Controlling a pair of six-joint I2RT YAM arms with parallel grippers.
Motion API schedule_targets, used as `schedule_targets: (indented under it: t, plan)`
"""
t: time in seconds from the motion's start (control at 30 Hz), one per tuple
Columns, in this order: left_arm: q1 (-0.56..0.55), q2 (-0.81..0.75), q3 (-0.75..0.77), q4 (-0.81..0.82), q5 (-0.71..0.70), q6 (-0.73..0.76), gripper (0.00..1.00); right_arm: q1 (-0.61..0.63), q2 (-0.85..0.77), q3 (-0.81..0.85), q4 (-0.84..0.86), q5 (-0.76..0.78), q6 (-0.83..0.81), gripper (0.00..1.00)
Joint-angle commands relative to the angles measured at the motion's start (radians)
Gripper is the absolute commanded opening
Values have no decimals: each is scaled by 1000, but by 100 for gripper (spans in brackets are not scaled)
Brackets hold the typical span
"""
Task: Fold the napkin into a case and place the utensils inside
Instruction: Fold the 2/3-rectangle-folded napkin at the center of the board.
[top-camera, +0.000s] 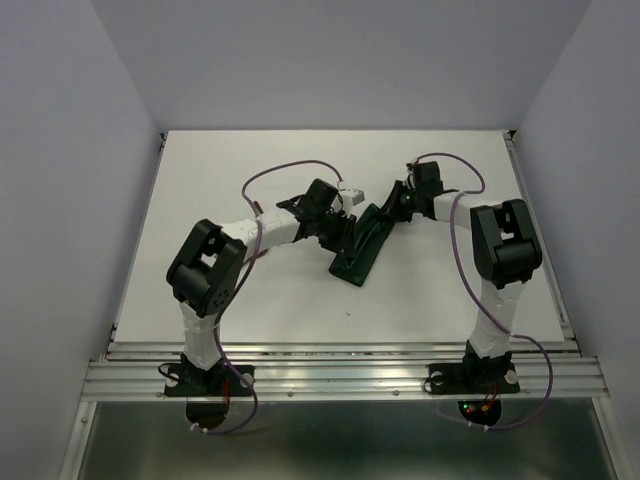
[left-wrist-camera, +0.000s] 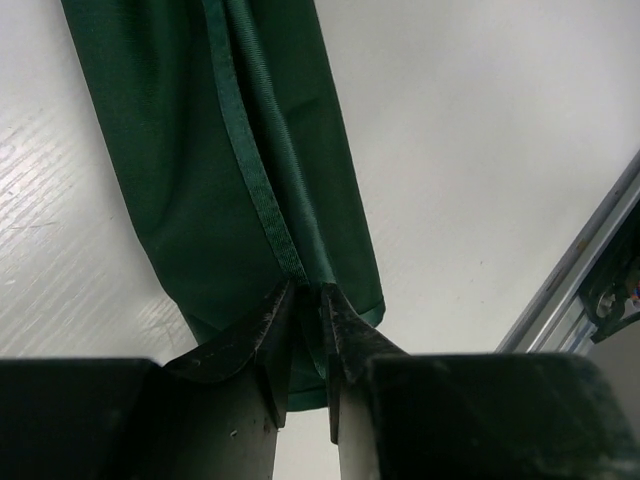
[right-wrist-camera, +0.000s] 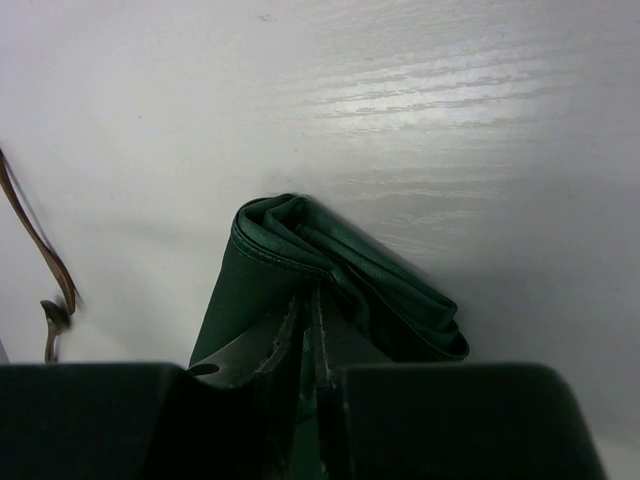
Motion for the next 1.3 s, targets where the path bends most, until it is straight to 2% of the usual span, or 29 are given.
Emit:
schedule_targets:
  t: [0.0,0.27,0.37,0.47,0.57,0.6,0.63,0.73,0.97,1.2,1.27]
  plan:
    - [-15,32,23,24,24,-10,28,-14,-61,-38,-38,67,5,15]
    - [-35,73,58,19,18,-24,27,-14,-111,-22,-111,156,15,24]
    - [-39,73,67,12,15,-18,27,-14,-154,-42,-107,179,18,32]
    - [-44,84,75,2,14,-7,27,-14,-193,-48,-119,203,23,35]
    - [-50,95,81,-7,4,-3,28,-14,-234,-70,-128,242,34,45]
    - [-52,95,82,-7,4,-1,27,-14,-240,-82,-127,260,34,55]
    - [-53,96,85,-7,3,-1,28,-14,-245,-87,-128,266,34,57]
    - [-58,109,95,-10,4,2,27,-14,-257,-107,-125,274,41,57]
    - [-64,116,105,-11,0,-3,27,-14,-394,-217,-68,294,90,57]
    - [-65,119,113,-19,-2,-3,27,-14,-450,-346,-13,179,158,58]
    - [-65,116,113,-21,-2,-6,27,-14,-457,-372,4,156,172,63]
